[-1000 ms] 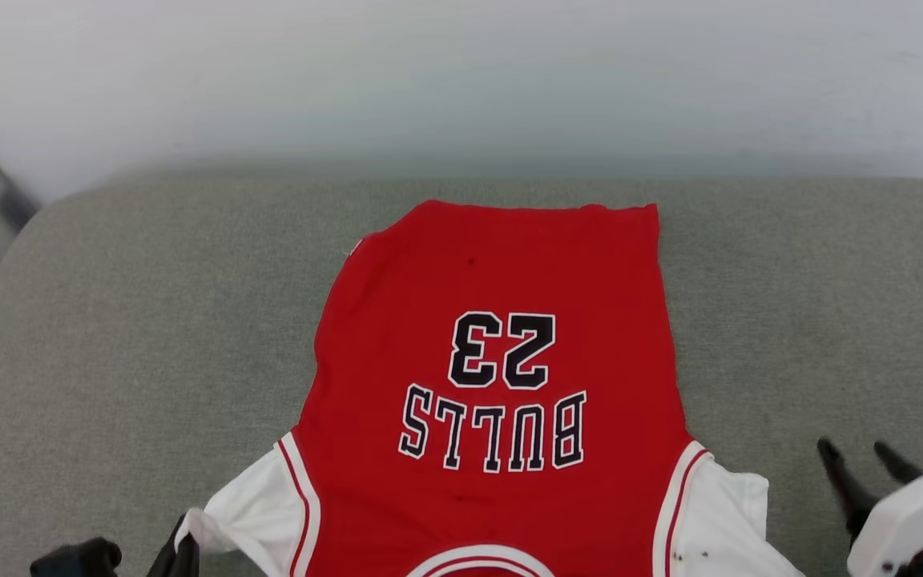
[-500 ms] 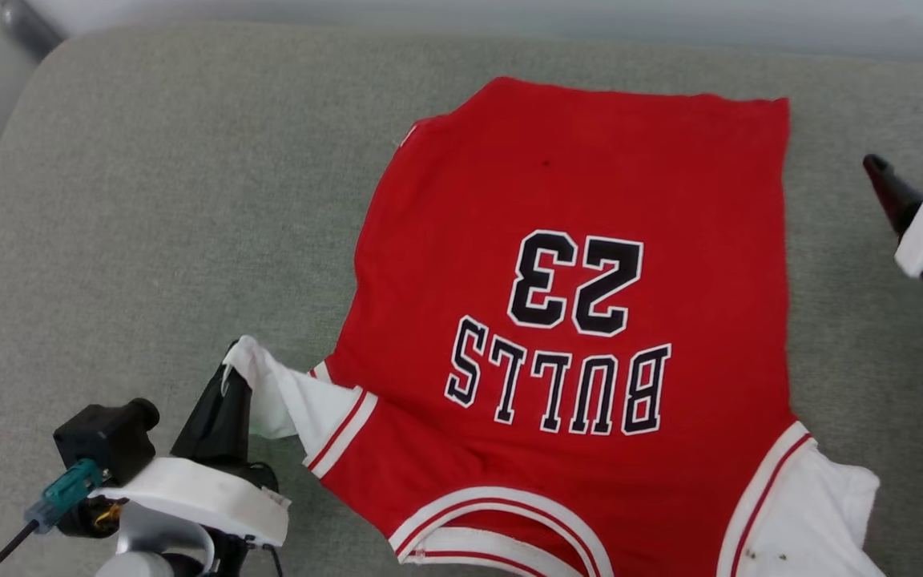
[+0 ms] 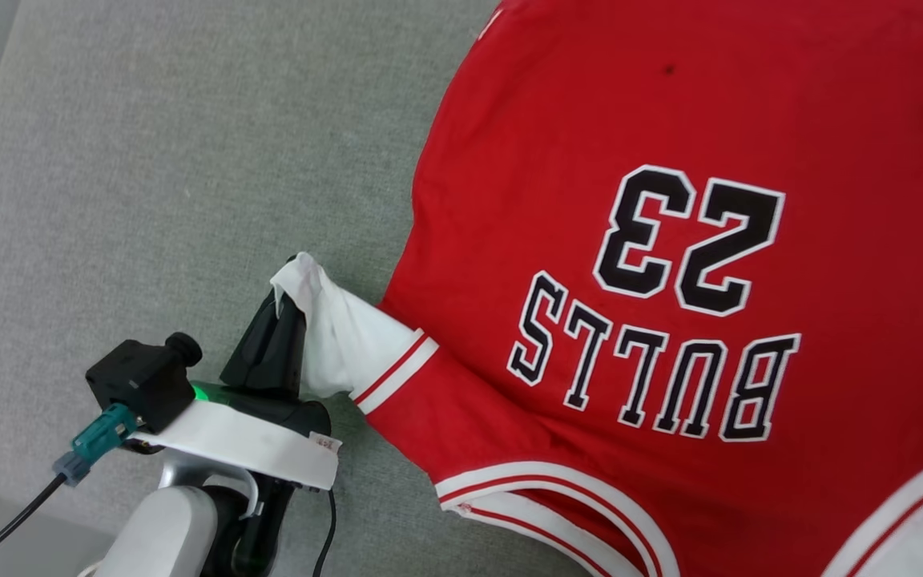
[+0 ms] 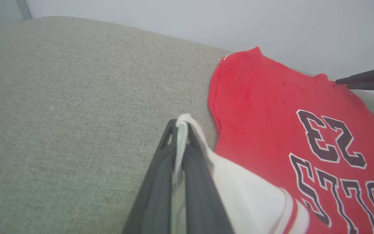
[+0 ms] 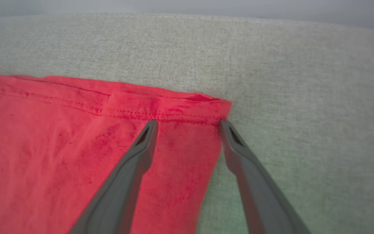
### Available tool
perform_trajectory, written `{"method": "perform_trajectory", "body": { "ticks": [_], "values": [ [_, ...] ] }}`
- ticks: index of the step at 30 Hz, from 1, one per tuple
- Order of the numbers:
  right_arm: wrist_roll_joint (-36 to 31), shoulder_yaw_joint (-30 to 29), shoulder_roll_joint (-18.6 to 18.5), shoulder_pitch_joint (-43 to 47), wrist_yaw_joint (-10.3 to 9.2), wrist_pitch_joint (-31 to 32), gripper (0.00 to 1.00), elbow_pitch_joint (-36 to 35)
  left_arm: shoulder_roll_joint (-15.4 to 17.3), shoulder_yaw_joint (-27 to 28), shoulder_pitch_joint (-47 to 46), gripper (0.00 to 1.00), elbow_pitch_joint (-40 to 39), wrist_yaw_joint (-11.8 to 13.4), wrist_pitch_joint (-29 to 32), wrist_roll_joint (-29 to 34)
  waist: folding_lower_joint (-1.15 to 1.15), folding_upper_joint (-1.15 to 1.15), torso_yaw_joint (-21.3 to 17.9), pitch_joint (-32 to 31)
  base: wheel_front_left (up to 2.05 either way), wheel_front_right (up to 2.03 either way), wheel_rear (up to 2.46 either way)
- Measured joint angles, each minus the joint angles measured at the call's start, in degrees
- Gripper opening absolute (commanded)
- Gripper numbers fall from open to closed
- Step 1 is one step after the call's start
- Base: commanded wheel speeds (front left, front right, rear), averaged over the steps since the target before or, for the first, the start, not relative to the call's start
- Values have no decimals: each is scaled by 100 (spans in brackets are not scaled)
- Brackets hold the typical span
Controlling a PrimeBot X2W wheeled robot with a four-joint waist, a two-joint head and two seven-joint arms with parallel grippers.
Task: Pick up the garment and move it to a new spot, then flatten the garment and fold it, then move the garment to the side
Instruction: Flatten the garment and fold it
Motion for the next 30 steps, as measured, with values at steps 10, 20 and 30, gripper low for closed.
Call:
{"method": "perform_trajectory", "body": {
  "ticks": [10, 20, 30],
  "values": [
    [-216, -246, 37, -337, 0, 651, 7, 300, -138, -83, -165, 0, 332, -147, -159, -92, -1, 0, 295, 378, 0, 0, 0],
    [-146, 185, -35, -35, 0, 571, 0, 41, -113, -83, -186, 0, 578, -152, -156, -121, -1, 0, 211, 63, 0, 0, 0],
    [617, 922, -837, 1361, 1, 550, 0, -1166, 113, -18, 325, 0, 750, 212, 66, -71, -2, 0, -102, -879, 0, 0, 0]
  ]
}}
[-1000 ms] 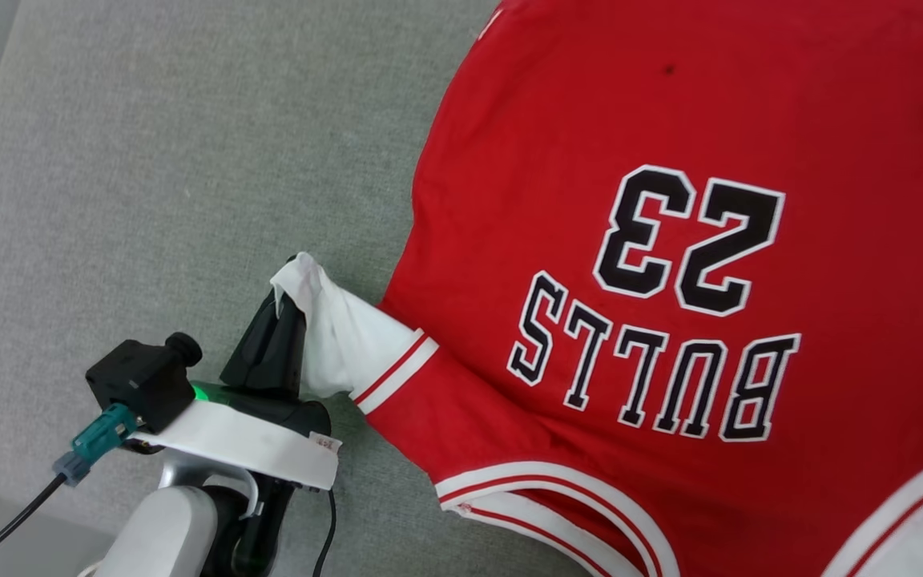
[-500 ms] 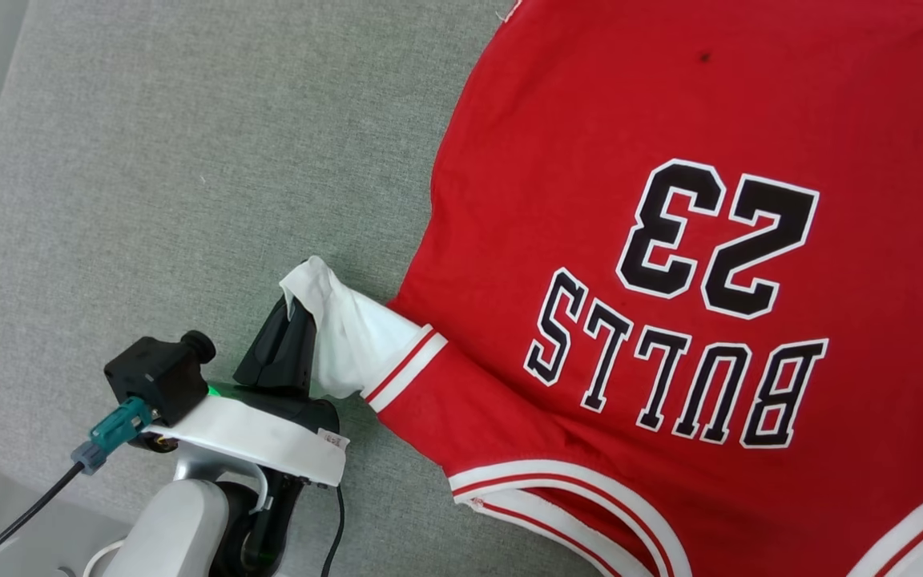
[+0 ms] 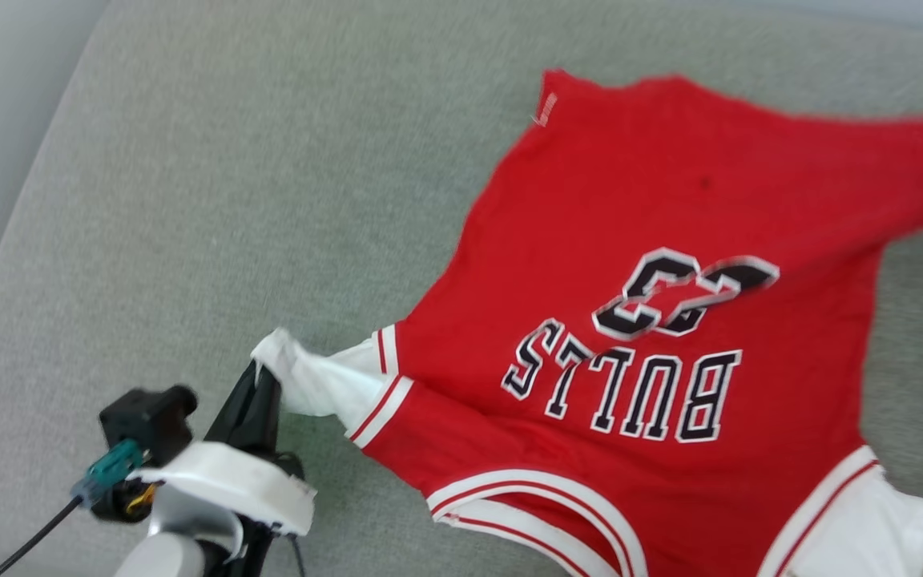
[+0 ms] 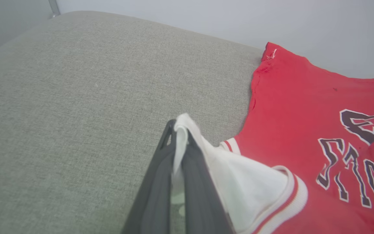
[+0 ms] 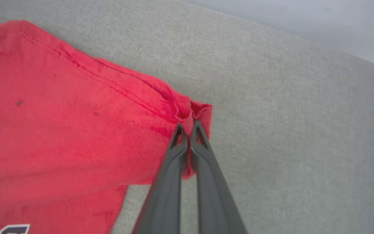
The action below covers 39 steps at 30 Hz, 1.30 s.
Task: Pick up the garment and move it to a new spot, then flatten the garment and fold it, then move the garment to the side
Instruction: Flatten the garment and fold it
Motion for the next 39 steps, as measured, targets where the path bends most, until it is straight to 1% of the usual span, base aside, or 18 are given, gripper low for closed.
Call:
{"method": "perform_trajectory", "body": {
  "ticks": [3, 5, 7, 10, 14, 17, 19, 20, 21, 22, 24, 27, 32, 33, 35, 37, 39],
  "values": [
    [212, -23, -223, 888, 0, 141, 0, -470, 94, 89, 303, 0, -55, 179, 90, -49, 0, 0, -162, -367, 0, 0, 0],
    [390, -130, -272, 1525, 0, 259, 0, -770, 181, 153, 528, 0, -86, 322, 169, -54, -1, 0, -294, -601, 0, 0, 0],
    [434, -243, -354, 2235, 1, 366, 0, -1106, 243, 181, 750, 0, -194, 445, 245, -52, -1, 0, -440, -812, 0, 0, 0],
    [513, -547, -293, 3322, 0, 564, 0, -1583, 294, 200, 987, 0, -360, 589, 388, -81, -2, 0, -671, -1097, 0, 0, 0],
    [573, -911, 70, 4631, 1, 814, 0, -2221, 405, 267, 1269, 0, -489, 776, 583, -109, -2, 0, -990, -1391, 0, 0, 0],
    [553, -1055, 463, 5487, 1, 905, 0, -2495, 453, 315, 1395, 0, -550, 861, 666, -162, -2, 0, -1202, -1544, 0, 0, 0],
    [578, -1143, 806, 5887, 0, 906, 0, -2597, 464, 334, 1456, 0, -570, 901, 698, -193, -2, 0, -1313, -1616, 0, 0, 0],
    [578, -1168, 950, 6030, 1, 898, 18, -2638, 467, 346, 1476, 0, -575, 921, 721, -199, -2, 0, -1359, -1644, 0, 0, 0],
    [556, -1179, 1055, 6150, 1, 864, 48, -2662, 477, 358, 1494, 0, -575, 944, 739, -220, -2, 0, -1401, -1670, 0, 0, 0],
    [557, -1216, 1162, 6232, 1, 833, 100, -2672, 481, 370, 1524, 0, -575, 955, 746, -236, -2, 0, -1435, -1697, 0, 0, 0],
    [566, -1282, 1348, 6325, 0, 637, 100, -2719, 480, 377, 1581, 0, -582, 981, 765, -243, -2, 0, -1493, -1741, 0, 0, 0],
    [567, -1345, 1443, 6289, 0, 77, 100, -2828, 485, 385, 1588, 0, -606, 991, 797, -293, -2, 0, -1546, -1758, 0, 0, 0],
    [498, -1470, 1495, 5788, 0, -1384, 100, -2840, 517, 386, 1577, 0, -687, 992, 837, -294, -1, 0, -1572, -1680, 0, 0, 0],
    [477, -1444, 1510, 5349, 0, -2147, 100, -2676, 536, 403, 1546, 0, -760, 992, 836, -293, -1, 0, -1578, -1580, 0, 0, 0],
    [459, -1356, 1523, 5005, 0, -2586, 100, -2557, 549, 410, 1484, 0, -833, 992, 831, -291, -1, 0, -1576, -1478, 0, 0, 0],
    [461, -1230, 1514, 4626, 0, -2873, 100, -2426, 556, 404, 1384, 0, -890, 982, 826, -277, 0, 0, -1561, -1356, 0, 0, 0],
    [442, -1060, 1469, 4279, 0, -2980, 100, -2250, 555, 378, 1248, 0, -947, 938, 801, -232, 0, 0, -1530, -1217, 0, 0, 0]
  ]
}}
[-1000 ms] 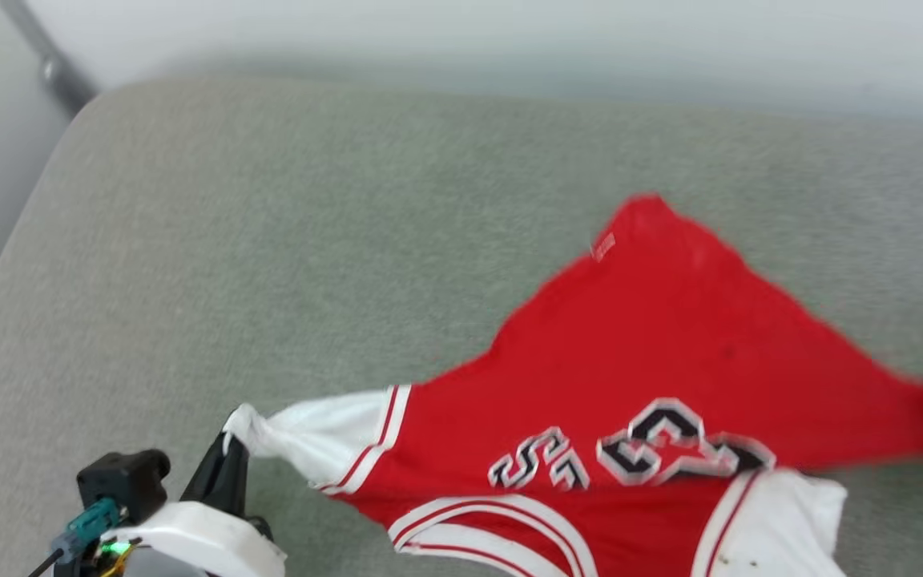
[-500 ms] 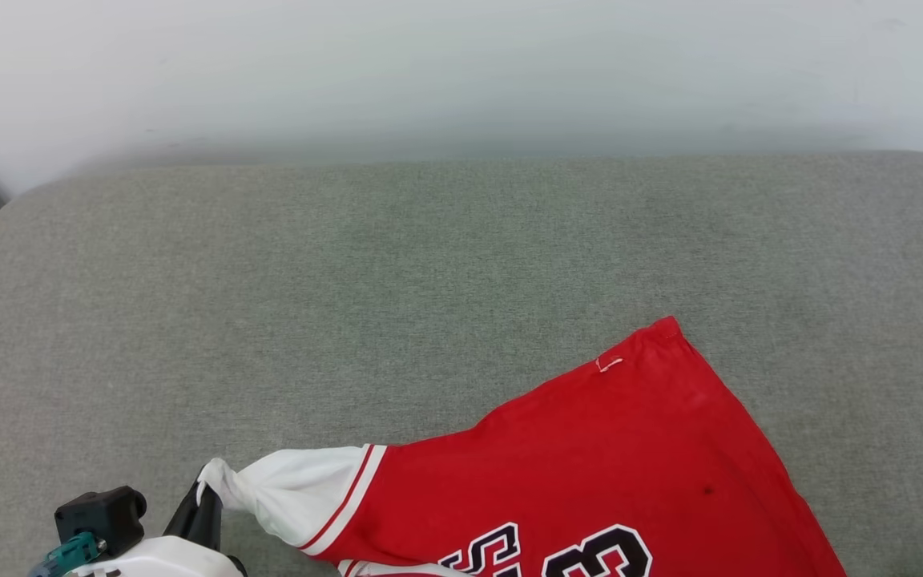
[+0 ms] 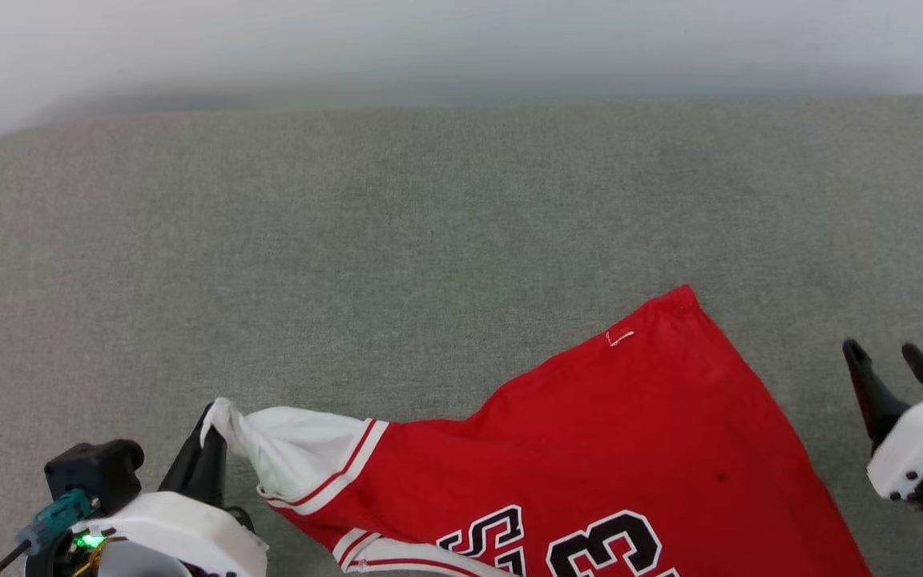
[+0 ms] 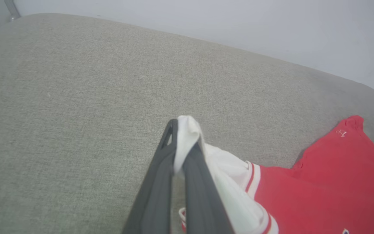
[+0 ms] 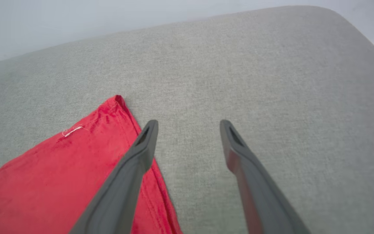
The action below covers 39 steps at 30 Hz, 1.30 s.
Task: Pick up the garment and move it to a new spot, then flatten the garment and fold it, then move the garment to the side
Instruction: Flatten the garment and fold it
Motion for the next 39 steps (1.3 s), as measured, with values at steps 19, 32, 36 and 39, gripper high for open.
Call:
{"method": "perform_trajectory", "body": {
  "ticks": [19, 32, 36, 39],
  "values": [
    [21, 1491, -665, -2276, -1, 3426, 100, 904, -368, -539, -1339, 0, 291, -589, -227, 169, 1, 0, 876, 1161, 0, 0, 0],
    [312, 1847, -791, -2487, -2, 3779, 0, 1189, -377, -539, -1457, 0, 659, -715, -293, 53, 0, 0, 977, 1202, 0, 0, 0],
    [320, 2020, -832, -2476, -1, 3493, 0, 1218, -214, -382, -1496, 0, 724, -682, -282, 43, 1, 0, 901, 952, 0, 0, 0],
    [282, 2075, -873, -2552, 0, 3149, 0, 1211, 19, -221, -1675, 0, 686, -679, -234, 90, 1, 0, 802, 717, 0, 0, 0]
  ]
}}
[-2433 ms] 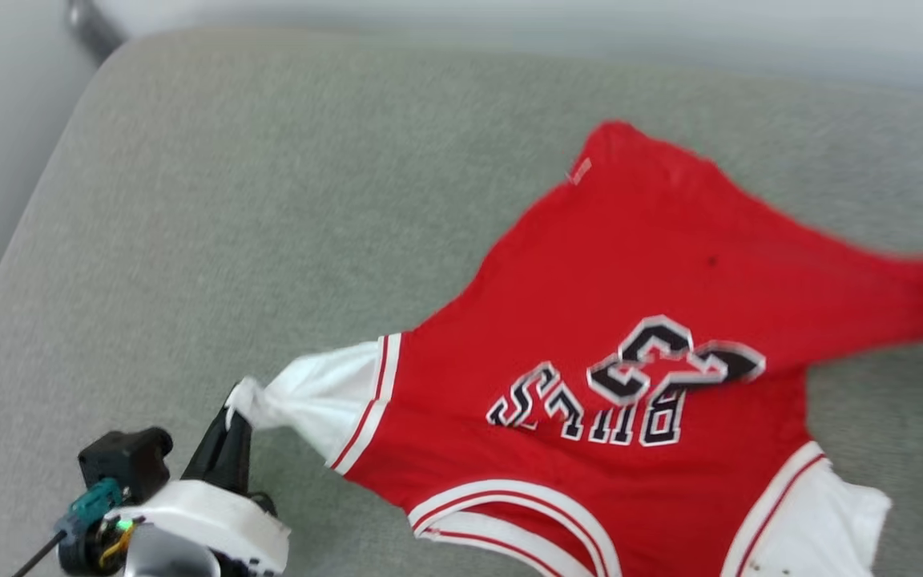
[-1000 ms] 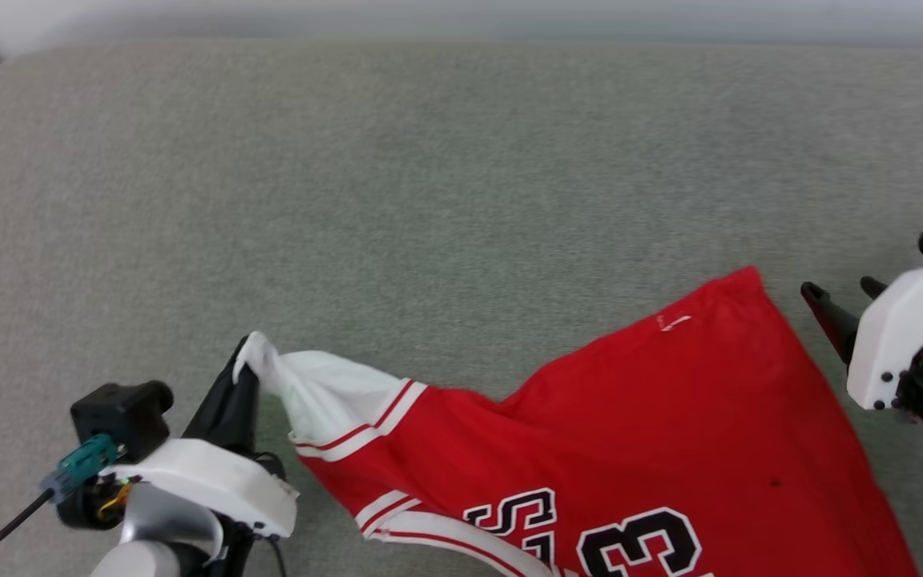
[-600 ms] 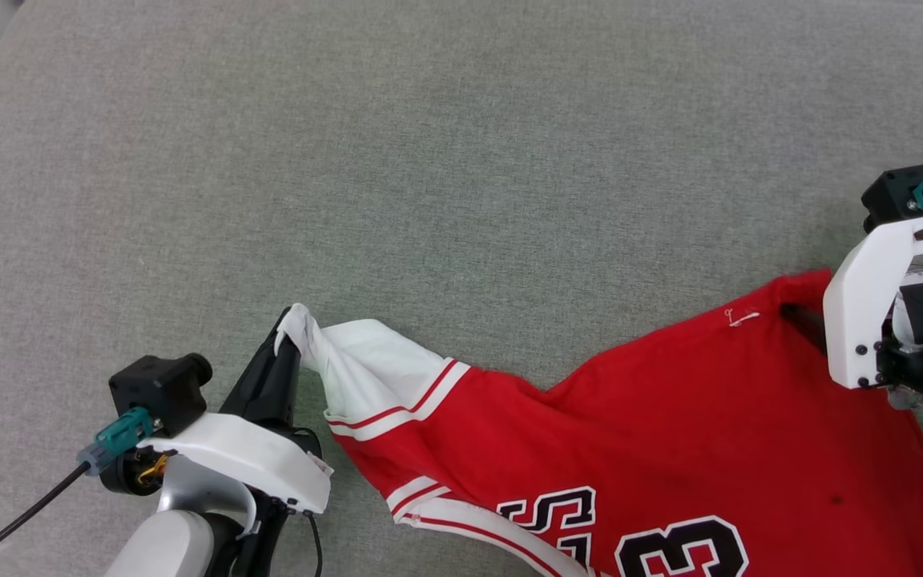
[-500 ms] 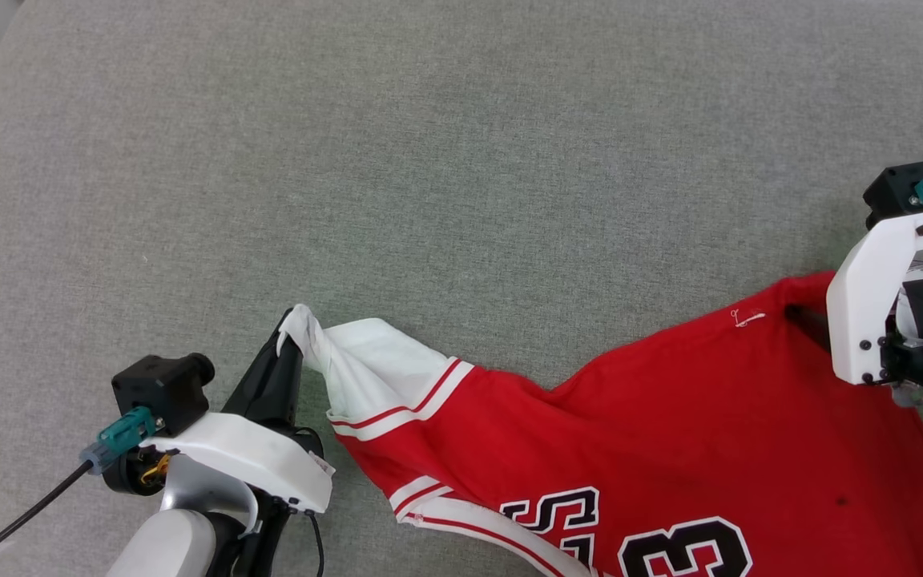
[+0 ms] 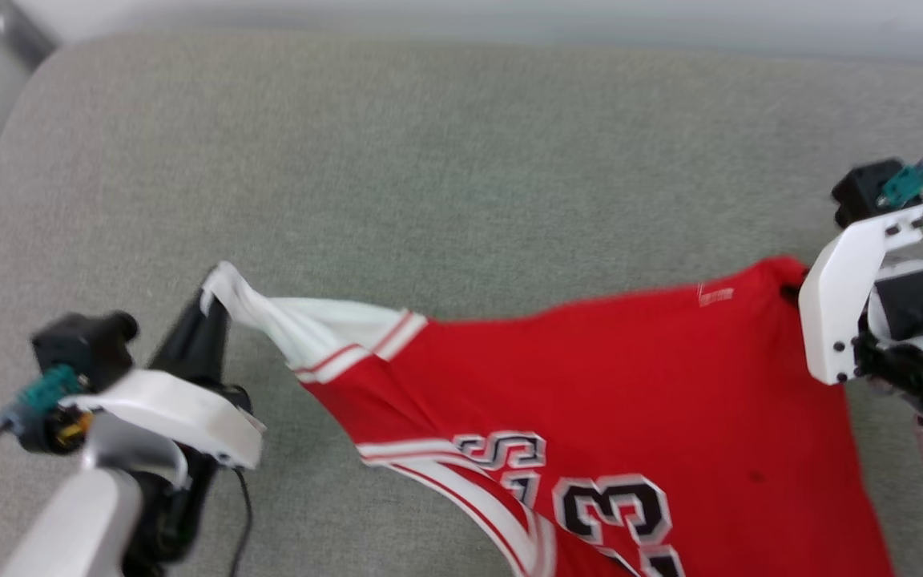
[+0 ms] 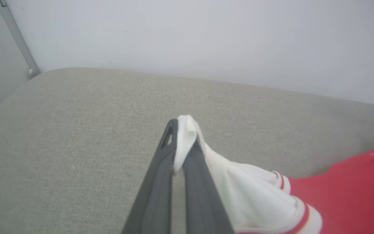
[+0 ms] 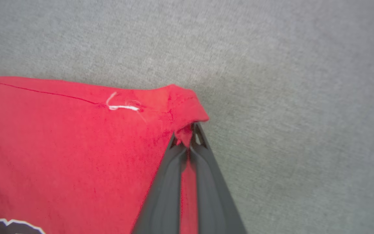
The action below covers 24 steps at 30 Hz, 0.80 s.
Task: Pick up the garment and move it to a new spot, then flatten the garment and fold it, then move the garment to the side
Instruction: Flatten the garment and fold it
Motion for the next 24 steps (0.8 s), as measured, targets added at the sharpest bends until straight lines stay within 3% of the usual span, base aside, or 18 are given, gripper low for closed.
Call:
{"method": "perform_trajectory", "body": {
  "ticks": [8, 13, 24],
  "values": [
    [-77, 60, -131, -665, 0, -766, 0, 211, 412, 293, -1250, 0, 408, -190, 274, 8, -1, 0, -340, -690, 0, 0, 0],
    [-212, 33, -154, -1406, 1, -1254, 0, 481, 456, 296, -2487, 0, 1120, -415, 393, 63, -1, 0, -628, -860, 0, 0, 0],
    [-839, -359, 25, -3610, 3, -2461, 0, 915, 553, 376, -5482, 0, 2543, -795, 110, 415, 0, 0, -872, -124, 0, 0, 0]
  ]
}}
